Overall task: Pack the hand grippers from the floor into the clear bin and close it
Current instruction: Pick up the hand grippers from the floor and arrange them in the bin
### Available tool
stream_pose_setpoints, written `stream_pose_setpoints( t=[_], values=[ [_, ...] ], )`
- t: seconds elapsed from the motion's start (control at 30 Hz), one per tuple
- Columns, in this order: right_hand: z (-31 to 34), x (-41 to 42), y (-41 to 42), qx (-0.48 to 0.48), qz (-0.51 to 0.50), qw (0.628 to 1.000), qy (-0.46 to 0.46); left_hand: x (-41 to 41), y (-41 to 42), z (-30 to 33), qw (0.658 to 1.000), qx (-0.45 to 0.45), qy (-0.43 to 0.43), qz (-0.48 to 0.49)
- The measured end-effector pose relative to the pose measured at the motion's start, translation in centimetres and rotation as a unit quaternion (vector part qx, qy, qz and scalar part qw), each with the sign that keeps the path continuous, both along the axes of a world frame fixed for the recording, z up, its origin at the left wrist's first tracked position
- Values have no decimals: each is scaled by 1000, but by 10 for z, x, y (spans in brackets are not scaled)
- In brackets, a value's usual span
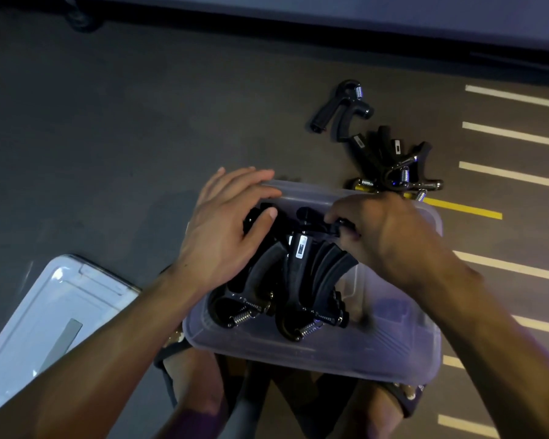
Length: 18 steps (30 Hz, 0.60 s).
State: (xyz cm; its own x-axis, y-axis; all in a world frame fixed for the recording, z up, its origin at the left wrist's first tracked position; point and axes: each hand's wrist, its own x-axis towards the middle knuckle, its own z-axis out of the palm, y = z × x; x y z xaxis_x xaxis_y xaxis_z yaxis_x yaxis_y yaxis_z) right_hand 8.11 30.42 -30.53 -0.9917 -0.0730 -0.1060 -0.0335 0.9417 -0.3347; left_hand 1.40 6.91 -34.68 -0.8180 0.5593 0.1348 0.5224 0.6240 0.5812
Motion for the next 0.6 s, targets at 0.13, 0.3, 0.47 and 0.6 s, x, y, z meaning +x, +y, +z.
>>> stream_pose_setpoints(
  t=[0.13, 0.3, 0.47, 0.6],
  values=[
    [-17, -8, 2, -35, 30, 998, -42, 0, 0, 0, 1000, -1, 2, 2],
    [-26, -10, -3, -47, 57, 996, -53, 0, 1, 1, 1000, -1, 3, 3],
    [-28, -9, -5, -59, 68, 995, -45, 0, 1, 1, 1000, -2, 4, 3],
    [-30, -1, -2, -62, 71, 996, -9, 0, 0, 1, 1000, -3, 4, 1]
  ],
)
